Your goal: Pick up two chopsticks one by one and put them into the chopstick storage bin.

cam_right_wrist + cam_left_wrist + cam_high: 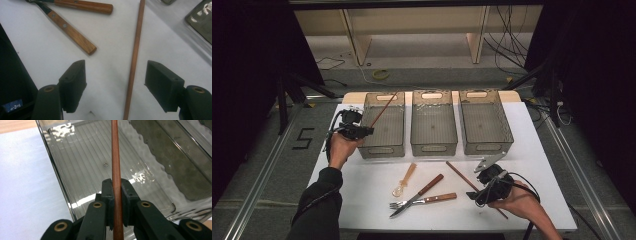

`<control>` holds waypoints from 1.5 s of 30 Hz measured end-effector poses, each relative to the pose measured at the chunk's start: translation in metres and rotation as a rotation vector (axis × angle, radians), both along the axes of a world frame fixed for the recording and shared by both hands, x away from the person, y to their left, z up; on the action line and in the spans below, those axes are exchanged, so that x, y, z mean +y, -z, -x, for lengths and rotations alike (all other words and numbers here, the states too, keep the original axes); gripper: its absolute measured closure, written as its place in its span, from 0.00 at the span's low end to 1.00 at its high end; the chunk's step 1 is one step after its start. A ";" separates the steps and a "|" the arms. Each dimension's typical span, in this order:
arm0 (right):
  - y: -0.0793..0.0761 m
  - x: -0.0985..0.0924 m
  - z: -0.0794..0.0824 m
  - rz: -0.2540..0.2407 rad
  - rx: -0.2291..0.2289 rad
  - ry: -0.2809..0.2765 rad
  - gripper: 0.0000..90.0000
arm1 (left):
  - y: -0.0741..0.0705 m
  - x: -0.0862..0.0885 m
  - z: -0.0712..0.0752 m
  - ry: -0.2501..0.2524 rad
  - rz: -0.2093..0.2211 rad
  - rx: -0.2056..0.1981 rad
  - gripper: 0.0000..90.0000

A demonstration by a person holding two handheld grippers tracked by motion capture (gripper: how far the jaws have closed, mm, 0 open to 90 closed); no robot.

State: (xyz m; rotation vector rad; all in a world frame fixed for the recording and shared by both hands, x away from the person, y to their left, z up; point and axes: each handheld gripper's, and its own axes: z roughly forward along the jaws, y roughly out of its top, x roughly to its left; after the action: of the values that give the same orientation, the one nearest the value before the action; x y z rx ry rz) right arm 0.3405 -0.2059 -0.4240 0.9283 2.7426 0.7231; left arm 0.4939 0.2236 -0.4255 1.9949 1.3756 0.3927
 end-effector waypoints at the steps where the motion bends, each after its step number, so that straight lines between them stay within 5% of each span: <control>1: 0.000 0.000 0.000 0.000 -0.001 0.000 0.37 | 0.001 0.000 -0.001 -0.006 -0.001 0.002 0.92; 5: 0.000 0.000 0.000 -0.001 0.000 -0.003 0.37 | 0.004 0.000 -0.003 -0.033 0.011 0.000 0.90; 10: -0.001 0.000 0.000 0.002 0.005 0.004 0.37 | 0.001 0.002 0.001 -0.033 0.042 -0.014 0.57; 19: -0.002 -0.004 -0.001 0.012 0.006 0.028 0.38 | -0.012 0.001 0.039 0.069 0.189 -0.093 0.33; 26: 0.002 -0.004 -0.004 0.049 0.030 0.048 0.40 | -0.008 -0.008 0.061 0.129 0.240 -0.120 0.26; 36: 0.011 -0.006 -0.013 0.108 0.075 0.077 0.49 | -0.006 -0.026 0.081 0.238 0.225 -0.169 0.23; 45: 0.020 -0.006 -0.024 0.159 0.131 0.074 0.62 | 0.002 -0.030 0.098 0.272 0.221 -0.181 0.21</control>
State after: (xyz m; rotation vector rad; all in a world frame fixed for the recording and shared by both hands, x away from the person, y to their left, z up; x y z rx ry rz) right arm 0.3645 -0.2118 -0.4437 1.0703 2.8097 0.4394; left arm 0.3957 0.1936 -0.4279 1.8793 0.9760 0.2754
